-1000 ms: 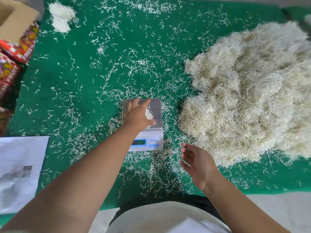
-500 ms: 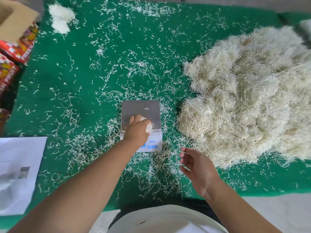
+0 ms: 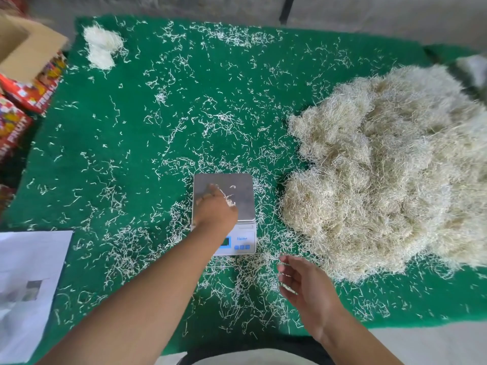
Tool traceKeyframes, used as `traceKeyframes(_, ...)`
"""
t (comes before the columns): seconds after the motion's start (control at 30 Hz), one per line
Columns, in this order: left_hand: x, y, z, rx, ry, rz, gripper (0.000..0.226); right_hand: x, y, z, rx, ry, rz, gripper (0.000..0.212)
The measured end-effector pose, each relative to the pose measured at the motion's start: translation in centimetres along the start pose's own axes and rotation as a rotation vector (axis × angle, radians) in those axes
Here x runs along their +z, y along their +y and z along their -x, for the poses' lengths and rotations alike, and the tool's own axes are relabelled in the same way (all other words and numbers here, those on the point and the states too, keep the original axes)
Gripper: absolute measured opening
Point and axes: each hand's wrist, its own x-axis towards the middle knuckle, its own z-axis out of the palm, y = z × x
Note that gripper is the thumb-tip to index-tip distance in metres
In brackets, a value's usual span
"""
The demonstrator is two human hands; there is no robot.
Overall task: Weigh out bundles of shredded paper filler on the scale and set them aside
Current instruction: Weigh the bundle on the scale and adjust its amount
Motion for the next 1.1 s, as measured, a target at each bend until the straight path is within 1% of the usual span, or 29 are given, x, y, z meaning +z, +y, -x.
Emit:
traceKeyframes(0.07, 0.3, 1.8, -0.7, -0.004, -0.065, -0.065, 0.089, -0.4, 0.2, 0.0, 0.004, 0.012, 0.005, 0.028)
traceKeyframes(0.1, 0.6, 3.0, -0.8, 0.027, -0.112, -0.064, 0.087, -0.6, 0.2, 0.0, 0.005, 0.023, 0.006, 0.027)
traceKeyframes(0.13, 1.0, 4.2, -0.7, 0.085, -0.167, -0.045, 0.084, -0.9, 0.3, 0.0, 0.005, 0.037, 0.008, 0.027)
traceKeyframes(0.23, 2.0, 7.7, 0.6, 0.343, -0.363, 0.014, 0.084, -1.5, 0.3, -0.2, 0.013, 0.078, 0.002, 0.025)
traceKeyframes(0.27, 2.0, 8.5, 1.2, 0.416, -0.377, 0.028, 0.083, -1.6, 0.2, -0.3, 0.018, 0.089, -0.004, 0.025)
traceKeyframes(0.3, 2.0, 9.1, 1.7, 0.464, -0.355, 0.046, 0.08, -1.7, 0.1, -0.5, 0.021, 0.097, -0.01, 0.025)
traceKeyframes(0.37, 1.6, 8.9, 2.6, 0.477, -0.281, 0.153, 0.07, -1.7, -0.3, -1.0, 0.013, 0.104, -0.021, 0.024)
traceKeyframes(0.43, 0.8, 7.7, 3.4, 0.421, -0.256, 0.39, 0.051, -1.3, -1.0, -1.6, -0.016, 0.091, 0.016, 0.024)
traceKeyframes(0.47, 0.3, 6.9, 3.7, 0.363, -0.28, 0.553, 0.044, -0.8, -1.4, -1.9, -0.035, 0.062, 0.043, 0.026)
traceKeyframes(0.53, -0.9, 5.5, 4.4, 0.19, -0.402, 0.886, 0.044, 0.7, -2.7, -2.4, -0.074, -0.035, 0.06, 0.041)
traceKeyframes(0.57, -1.4, 4.9, 4.6, 0.096, -0.468, 1.004, 0.045, 1.7, -3.4, -2.6, -0.085, -0.088, 0.051, 0.05)
traceKeyframes(0.6, -1.8, 4.3, 4.7, 0.009, -0.518, 1.087, 0.036, 2.8, -4.1, -3.0, -0.096, -0.138, 0.048, 0.058)
traceKeyframes(0.63, -2.0, 3.7, 4.6, -0.066, -0.558, 1.143, 0.031, 4.0, -4.7, -3.3, -0.113, -0.182, 0.064, 0.065)
traceKeyframes(0.7, -2.6, 2.6, 4.2, -0.191, -0.609, 1.266, 0.022, 6.3, -5.9, -4.2, -0.177, -0.242, 0.177, 0.076)
traceKeyframes(0.73, -3.0, 2.0, 4.0, -0.251, -0.632, 1.349, 0.021, 7.4, -6.4, -4.6, -0.219, -0.25, 0.257, 0.079)
traceKeyframes(0.77, -3.3, 1.5, 3.7, -0.285, -0.659, 1.43, 0.023, 8.4, -6.8, -4.9, -0.262, -0.242, 0.329, 0.078)
traceKeyframes(0.8, -3.7, 1.0, 3.4, -0.287, -0.686, 1.486, 0.026, 9.4, -7.3, -5.3, -0.302, -0.235, 0.385, 0.071)
traceKeyframes(0.83, -4.1, 0.6, 3.2, -0.26, -0.7, 1.518, 0.026, 10.3, -7.6, -5.5, -0.335, -0.237, 0.429, 0.06)
traceKeyframes(0.9, -4.8, -0.1, 2.5, -0.199, -0.678, 1.538, 0.022, 11.6, -8.2, -6.2, -0.376, -0.222, 0.474, 0.042)
traceKeyframes(0.93, -5.3, -0.6, 1.9, -0.18, -0.652, 1.529, 0.025, 12.1, -8.5, -6.6, -0.384, -0.198, 0.468, 0.035)
traceKeyframes(0.97, -6.0, -1.3, 1.2, -0.17, -0.613, 1.508, 0.033, 12.4, -8.6, -7.1, -0.386, -0.178, 0.454, 0.034)
traceKeyframes(1.0, -6.6, -2.2, 0.3, -0.163, -0.552, 1.461, 0.043, 12.8, -8.9, -7.5, -0.39, -0.173, 0.436, 0.038)
traceKeyframes(1.03, -7.0, -3.4, -0.8, -0.16, -0.458, 1.389, 0.048, 13.1, -9.2, -7.9, -0.393, -0.171, 0.42, 0.048)
traceKeyframes(1.1, -7.3, -6.1, -3.0, -0.193, -0.173, 1.233, 0.039, 13.7, -10.1, -8.6, -0.38, -0.165, 0.373, 0.076)
